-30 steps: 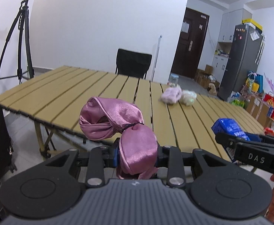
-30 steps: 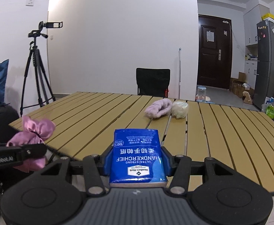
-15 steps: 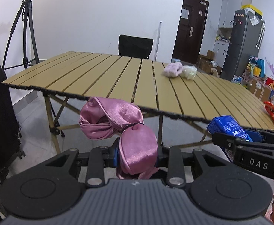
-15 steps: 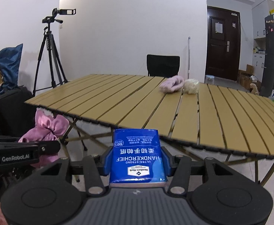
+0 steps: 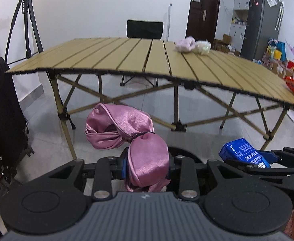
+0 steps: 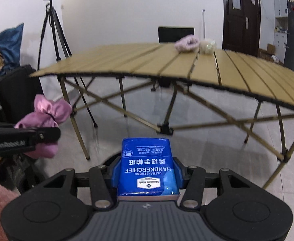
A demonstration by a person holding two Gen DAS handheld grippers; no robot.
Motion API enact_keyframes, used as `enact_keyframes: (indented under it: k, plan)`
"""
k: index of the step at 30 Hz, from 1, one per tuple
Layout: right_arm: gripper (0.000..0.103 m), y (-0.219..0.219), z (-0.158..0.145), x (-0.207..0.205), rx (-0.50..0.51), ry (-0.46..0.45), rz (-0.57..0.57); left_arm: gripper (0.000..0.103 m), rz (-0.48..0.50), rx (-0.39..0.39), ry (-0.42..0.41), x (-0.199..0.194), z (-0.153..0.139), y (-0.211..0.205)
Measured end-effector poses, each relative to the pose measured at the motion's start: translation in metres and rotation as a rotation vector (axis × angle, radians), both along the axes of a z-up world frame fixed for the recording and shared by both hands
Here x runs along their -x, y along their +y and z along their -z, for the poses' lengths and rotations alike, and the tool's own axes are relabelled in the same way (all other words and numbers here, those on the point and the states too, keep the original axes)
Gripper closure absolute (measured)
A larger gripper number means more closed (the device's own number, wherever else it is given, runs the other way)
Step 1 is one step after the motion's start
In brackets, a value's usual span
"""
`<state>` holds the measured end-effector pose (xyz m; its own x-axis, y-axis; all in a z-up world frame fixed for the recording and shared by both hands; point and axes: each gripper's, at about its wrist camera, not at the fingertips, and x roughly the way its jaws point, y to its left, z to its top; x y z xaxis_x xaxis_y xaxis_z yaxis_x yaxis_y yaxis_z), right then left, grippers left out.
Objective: Collect trash
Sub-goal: 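Carry the scrunchie and tissue pack in both tools down over the black bin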
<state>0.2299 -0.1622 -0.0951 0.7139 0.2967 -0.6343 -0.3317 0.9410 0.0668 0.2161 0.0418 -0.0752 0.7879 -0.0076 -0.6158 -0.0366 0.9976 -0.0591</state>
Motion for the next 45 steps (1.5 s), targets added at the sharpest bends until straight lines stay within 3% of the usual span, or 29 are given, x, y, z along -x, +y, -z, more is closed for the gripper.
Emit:
enact_keyframes:
  k: [10, 16, 26, 39, 45]
  plan:
    - [0.053, -0.006, 0.039, 0.012, 0.082, 0.067, 0.01, 0.071, 0.021, -0.049, 0.039, 0.021, 0.027, -0.005]
    - [0.053, -0.011, 0.066, 0.018, 0.149, 0.121, 0.001, 0.071, 0.033, -0.072, 0.109, 0.027, 0.052, 0.001]
    - [0.053, -0.019, 0.097, 0.014, 0.176, 0.235, 0.017, 0.071, 0.013, -0.06, 0.205, 0.023, 0.075, 0.013]
    - [0.053, -0.021, 0.109, 0.009, 0.183, 0.297, 0.031, 0.071, -0.018, -0.071, 0.276, 0.009, 0.09, 0.015]
    - [0.053, -0.021, 0.116, 0.003, 0.19, 0.327, 0.037, 0.071, -0.044, -0.055, 0.348, -0.001, 0.103, 0.022]
